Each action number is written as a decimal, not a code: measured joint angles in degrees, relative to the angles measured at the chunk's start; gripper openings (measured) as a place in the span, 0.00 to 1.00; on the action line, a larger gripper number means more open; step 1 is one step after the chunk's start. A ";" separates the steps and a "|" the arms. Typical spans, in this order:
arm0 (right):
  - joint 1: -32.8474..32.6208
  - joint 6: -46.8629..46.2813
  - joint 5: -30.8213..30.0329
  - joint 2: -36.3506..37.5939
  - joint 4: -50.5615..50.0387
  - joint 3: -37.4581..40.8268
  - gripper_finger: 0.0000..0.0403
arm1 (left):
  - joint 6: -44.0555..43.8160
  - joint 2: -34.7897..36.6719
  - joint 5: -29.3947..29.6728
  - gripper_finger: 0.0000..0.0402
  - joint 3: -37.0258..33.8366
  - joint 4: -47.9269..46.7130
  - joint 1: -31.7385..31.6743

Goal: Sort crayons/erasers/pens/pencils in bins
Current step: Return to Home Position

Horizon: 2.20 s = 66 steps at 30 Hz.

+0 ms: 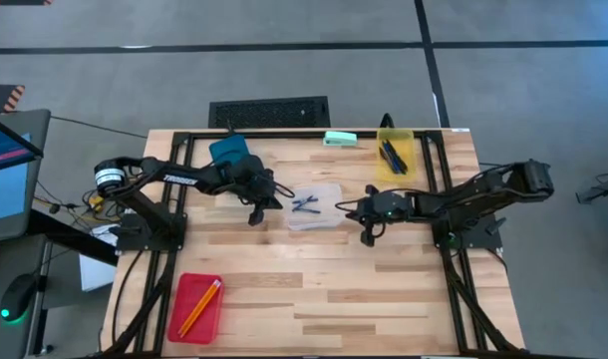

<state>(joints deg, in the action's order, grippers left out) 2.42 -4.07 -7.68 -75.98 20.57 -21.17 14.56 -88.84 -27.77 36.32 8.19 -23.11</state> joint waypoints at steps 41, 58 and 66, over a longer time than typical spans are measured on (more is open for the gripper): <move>9.38 13.06 6.05 67.45 -24.47 11.98 0.00 | -15.35 55.80 5.95 0.00 -32.89 27.31 -5.27; 9.04 11.11 -0.86 75.86 -21.40 17.45 0.00 | -17.26 88.85 15.69 0.00 -35.71 2.64 -5.33; 3.15 9.89 -12.89 75.06 -15.57 20.70 0.00 | -20.34 87.78 25.55 0.00 -35.76 0.27 -2.84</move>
<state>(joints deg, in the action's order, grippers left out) 5.56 5.83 -20.58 -0.92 5.00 -0.47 -5.78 -1.06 -2.22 0.56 8.45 -25.95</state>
